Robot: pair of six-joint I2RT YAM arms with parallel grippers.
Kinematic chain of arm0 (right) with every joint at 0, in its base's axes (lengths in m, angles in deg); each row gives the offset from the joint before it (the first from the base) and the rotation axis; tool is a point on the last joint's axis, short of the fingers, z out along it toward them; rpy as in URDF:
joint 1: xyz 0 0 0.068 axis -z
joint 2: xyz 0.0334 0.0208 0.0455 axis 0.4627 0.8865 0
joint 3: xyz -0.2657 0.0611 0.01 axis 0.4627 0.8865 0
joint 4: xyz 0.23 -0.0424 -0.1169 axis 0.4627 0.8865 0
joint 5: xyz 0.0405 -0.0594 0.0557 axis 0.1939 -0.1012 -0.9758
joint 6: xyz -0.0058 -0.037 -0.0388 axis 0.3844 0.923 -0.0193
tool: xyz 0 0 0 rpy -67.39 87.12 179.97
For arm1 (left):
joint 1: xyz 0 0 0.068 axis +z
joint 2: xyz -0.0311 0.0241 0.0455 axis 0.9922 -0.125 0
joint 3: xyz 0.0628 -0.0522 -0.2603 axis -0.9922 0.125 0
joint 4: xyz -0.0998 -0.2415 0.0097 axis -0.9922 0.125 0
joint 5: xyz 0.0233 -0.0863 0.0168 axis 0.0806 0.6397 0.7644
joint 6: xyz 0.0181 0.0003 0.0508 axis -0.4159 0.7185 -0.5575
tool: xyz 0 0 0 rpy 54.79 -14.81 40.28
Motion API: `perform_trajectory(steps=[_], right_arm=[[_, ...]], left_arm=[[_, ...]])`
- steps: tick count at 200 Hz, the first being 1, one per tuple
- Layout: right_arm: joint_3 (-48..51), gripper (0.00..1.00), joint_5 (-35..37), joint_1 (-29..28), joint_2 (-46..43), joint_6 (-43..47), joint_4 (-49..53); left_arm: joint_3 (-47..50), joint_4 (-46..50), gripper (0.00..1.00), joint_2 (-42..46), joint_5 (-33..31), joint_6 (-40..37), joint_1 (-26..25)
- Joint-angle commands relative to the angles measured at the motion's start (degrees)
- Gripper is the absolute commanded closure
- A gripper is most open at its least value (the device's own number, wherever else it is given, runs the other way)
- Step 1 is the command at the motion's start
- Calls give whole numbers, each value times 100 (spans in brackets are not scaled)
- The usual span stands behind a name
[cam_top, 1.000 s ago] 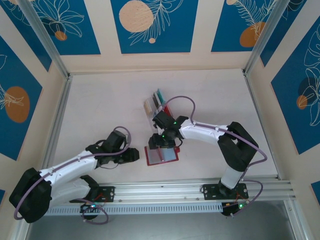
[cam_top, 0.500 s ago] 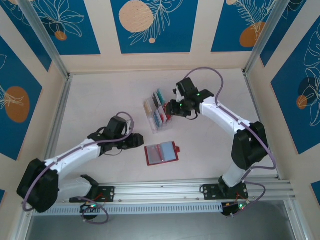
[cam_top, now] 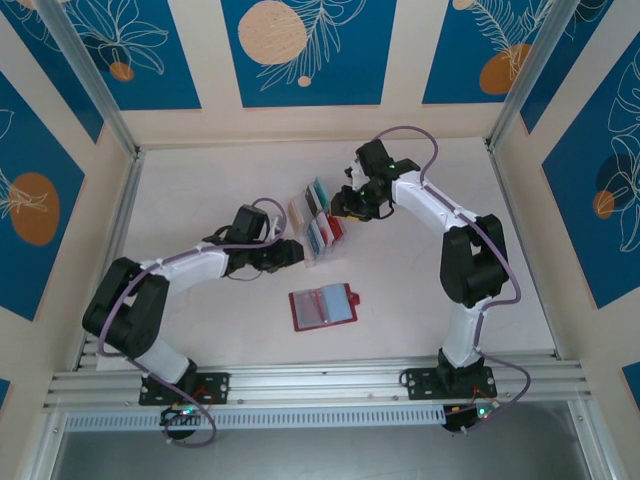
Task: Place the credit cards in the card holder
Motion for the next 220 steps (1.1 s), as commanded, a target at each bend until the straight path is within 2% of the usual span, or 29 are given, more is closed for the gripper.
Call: perform_trajectory(steps=[1,64,91,157,220], right_arm=[[-75,59,-727,5,-58,26,-7],[69,60,-1083,-1,-82,37,-88],[40,60,-800,-54,25,75,20],[-26,60,-617,-86,212,129,145],[61,64,-1183,-30,24,70,-18]], left_arm=[[-253,-210,53,-229,260,-25,82],[-339,-298,54,-355,304,10,85],[-365,-308,54,-361,322,23,84],[-313,-373,55,-334,332,62,84],[-339,-413,56,-428,344,63,85]])
